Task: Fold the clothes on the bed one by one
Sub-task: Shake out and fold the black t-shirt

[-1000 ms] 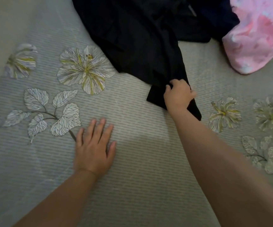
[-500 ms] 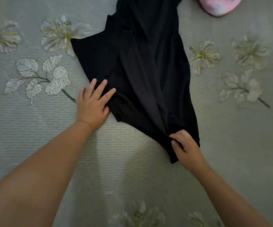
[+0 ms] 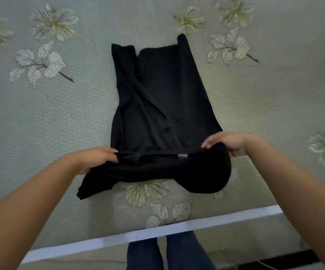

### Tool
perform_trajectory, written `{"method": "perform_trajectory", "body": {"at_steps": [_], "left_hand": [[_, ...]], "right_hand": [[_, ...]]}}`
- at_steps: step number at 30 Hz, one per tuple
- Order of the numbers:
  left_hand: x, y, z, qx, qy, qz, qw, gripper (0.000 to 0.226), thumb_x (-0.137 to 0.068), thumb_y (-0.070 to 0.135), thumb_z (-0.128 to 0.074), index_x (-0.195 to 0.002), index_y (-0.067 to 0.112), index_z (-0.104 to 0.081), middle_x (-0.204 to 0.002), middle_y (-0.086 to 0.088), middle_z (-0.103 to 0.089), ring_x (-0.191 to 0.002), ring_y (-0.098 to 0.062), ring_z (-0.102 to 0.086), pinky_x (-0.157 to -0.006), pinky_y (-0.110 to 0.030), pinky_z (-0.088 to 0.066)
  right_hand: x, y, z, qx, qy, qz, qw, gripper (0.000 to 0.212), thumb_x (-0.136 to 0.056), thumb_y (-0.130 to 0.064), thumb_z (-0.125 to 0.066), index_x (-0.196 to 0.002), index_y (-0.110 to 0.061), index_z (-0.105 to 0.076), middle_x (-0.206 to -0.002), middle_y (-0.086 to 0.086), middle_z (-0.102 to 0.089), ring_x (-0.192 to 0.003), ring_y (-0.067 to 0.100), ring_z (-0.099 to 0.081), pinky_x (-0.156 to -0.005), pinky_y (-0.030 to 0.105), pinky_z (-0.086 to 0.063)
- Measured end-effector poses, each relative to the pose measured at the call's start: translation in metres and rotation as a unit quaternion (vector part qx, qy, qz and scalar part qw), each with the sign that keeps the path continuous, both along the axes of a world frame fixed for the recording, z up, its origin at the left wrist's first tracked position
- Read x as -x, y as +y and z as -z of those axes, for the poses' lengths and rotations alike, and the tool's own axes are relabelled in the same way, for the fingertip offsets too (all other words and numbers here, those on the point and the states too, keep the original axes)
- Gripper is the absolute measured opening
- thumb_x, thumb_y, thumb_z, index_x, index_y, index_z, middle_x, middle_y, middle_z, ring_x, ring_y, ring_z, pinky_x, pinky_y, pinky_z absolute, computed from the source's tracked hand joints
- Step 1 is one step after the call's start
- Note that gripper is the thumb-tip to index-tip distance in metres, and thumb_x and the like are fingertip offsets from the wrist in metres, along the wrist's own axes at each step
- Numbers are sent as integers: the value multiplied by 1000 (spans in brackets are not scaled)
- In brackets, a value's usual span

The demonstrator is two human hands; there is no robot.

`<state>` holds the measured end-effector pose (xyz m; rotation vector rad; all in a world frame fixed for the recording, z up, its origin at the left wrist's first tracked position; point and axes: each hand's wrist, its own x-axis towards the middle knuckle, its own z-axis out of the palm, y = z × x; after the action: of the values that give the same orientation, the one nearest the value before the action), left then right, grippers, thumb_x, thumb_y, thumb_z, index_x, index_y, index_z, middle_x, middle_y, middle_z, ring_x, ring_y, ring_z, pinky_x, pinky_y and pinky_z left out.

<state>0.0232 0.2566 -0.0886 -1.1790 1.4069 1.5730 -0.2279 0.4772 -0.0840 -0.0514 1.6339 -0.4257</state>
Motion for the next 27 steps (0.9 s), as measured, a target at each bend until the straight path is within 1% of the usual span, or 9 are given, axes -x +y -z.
{"method": "perform_trajectory", "body": {"at_steps": [3, 7, 10, 13, 15, 18, 21, 24, 27], "left_hand": [[-1, 14, 7, 157, 47, -144, 976, 22, -91, 3, -46, -74, 13, -56, -75, -9, -57, -66, -16, -52, -59, -21, -45], [-6, 42, 25, 279, 32, -91, 955, 15, -91, 12, -52, -96, 2, -61, -90, -16, -62, -83, -27, -57, -70, -29, -39], [-5, 56, 30, 408, 62, -10, 911, 19, -88, 19, -57, -99, 4, -60, -88, -6, -59, -78, -17, -50, -66, -26, -33], [4, 62, 32, 477, 78, 6, 875, 25, -90, 22, -54, -107, 4, -59, -98, -10, -62, -87, -23, -56, -68, -26, -35], [11, 64, 34, 489, 52, 9, 871, 28, -92, 19, -49, -114, 3, -57, -106, -12, -62, -96, -27, -57, -71, -29, -39], [19, 59, 36, 486, 33, 21, 873, 22, -92, 14, -46, -104, 2, -60, -101, -15, -63, -92, -29, -57, -69, -31, -38], [21, 51, 32, 461, 45, -37, 885, 21, -92, 8, -44, -103, -2, -58, -99, -16, -61, -94, -31, -54, -68, -26, -30], [20, 46, 20, 423, 65, -119, 896, 18, -91, 6, -40, -96, 3, -58, -86, -7, -56, -88, -26, -50, -65, -28, -31], [22, 39, -4, 401, 110, -169, 894, 15, -92, 11, -44, -79, 10, -52, -73, 0, -51, -77, -19, -47, -62, -31, -32]], "right_hand": [[0, -9, 9, 61, 263, 161, 949, 25, -97, -17, -37, -108, -3, -55, -72, 5, -54, -48, 8, -59, -54, 22, -47], [-32, 2, 18, 51, 392, -26, 918, 52, -88, -43, -51, -118, -1, -54, -109, 14, -62, -103, 30, -57, -86, 34, -42], [-57, 0, 27, 41, 457, -122, 880, 70, -77, -58, -57, -123, -6, -50, -115, 10, -56, -110, 27, -52, -88, 39, -45], [-66, -20, 37, 25, 521, -206, 828, 66, -78, -63, -52, -114, -9, -52, -111, 8, -54, -105, 25, -51, -84, 36, -42], [-70, -35, 44, -1, 512, -212, 833, 57, -82, -59, -50, -110, -9, -53, -111, 8, -55, -104, 25, -52, -84, 35, -41], [-67, -49, 55, -55, 437, -176, 880, 32, -90, -35, -51, -107, -9, -54, -114, 10, -57, -105, 27, -54, -85, 36, -41], [-56, -47, 57, -49, 411, -141, 899, 13, -87, -17, -51, -95, -10, -58, -101, 9, -60, -96, 26, -57, -73, 29, -40], [-45, -37, 53, 34, 369, -14, 929, 9, -85, -13, -52, -78, -10, -54, -75, 6, -52, -78, 23, -52, -63, 24, -33], [-26, -28, 26, 95, 276, 190, 937, 19, -87, -3, -47, -71, -11, -54, -69, 5, -49, -62, 16, -46, -59, 28, -41]]}}
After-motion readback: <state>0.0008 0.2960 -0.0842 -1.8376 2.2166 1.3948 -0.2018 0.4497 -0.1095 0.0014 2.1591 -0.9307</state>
